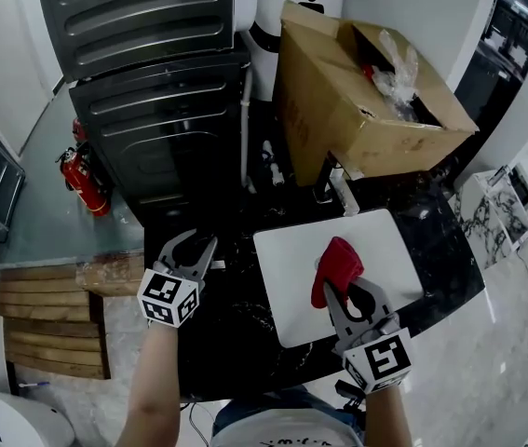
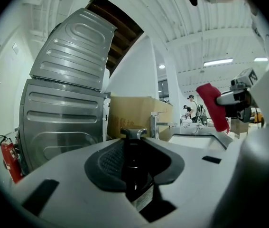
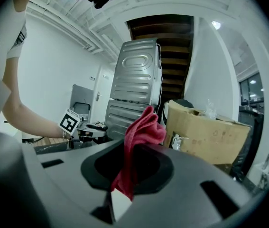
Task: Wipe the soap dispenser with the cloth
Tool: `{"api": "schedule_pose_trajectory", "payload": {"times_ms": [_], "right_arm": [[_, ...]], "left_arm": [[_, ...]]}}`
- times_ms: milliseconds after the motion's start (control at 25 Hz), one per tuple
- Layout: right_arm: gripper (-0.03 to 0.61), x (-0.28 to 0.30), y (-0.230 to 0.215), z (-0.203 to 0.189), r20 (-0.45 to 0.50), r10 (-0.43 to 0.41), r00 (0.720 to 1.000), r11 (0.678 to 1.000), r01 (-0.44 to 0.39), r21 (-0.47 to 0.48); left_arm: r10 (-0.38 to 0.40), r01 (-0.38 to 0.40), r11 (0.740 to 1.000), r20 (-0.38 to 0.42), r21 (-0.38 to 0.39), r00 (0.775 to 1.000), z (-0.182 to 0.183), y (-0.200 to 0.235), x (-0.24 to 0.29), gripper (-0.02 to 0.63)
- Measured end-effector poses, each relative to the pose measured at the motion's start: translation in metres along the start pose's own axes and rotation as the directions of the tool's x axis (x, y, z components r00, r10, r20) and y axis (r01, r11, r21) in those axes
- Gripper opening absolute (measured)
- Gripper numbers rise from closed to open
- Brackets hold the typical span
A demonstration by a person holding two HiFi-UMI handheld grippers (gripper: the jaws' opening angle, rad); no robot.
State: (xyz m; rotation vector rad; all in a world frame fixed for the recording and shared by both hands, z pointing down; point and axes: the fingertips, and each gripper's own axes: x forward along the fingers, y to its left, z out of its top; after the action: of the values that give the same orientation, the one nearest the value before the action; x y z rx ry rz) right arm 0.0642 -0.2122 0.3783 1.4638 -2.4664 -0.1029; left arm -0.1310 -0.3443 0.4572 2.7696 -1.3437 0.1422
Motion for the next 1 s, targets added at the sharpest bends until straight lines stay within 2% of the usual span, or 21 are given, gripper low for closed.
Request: {"api": "schedule_pose_trajectory", "payload": {"times_ms": [480, 720, 1000], "right_arm": [[0.054, 0.008, 0.013, 0.002, -0.007, 0.047, 0.999, 0.998, -0.047, -0.03], [0.054, 0.003, 0.01, 0.004, 0.009, 0.044, 0.999, 0.999, -0.044, -0.02], [0.054, 0.0, 0.008, 0.003, 0.02, 0.041, 0.999, 0.999, -0.041, 0.008]], "left_arm": [[0.001, -0.002, 0.999, 0.025, 0.036, 1.0, 0.007, -0.001, 0.001, 0.1], [-0.018, 0.02, 0.993, -0.015, 0.116, 1.0, 0.004, -0.002, 0.001, 0.103], [-0.048, 0.048, 0.998, -0.016, 0.033, 0.999, 0.001, -0.001, 0.002, 0.1]]}}
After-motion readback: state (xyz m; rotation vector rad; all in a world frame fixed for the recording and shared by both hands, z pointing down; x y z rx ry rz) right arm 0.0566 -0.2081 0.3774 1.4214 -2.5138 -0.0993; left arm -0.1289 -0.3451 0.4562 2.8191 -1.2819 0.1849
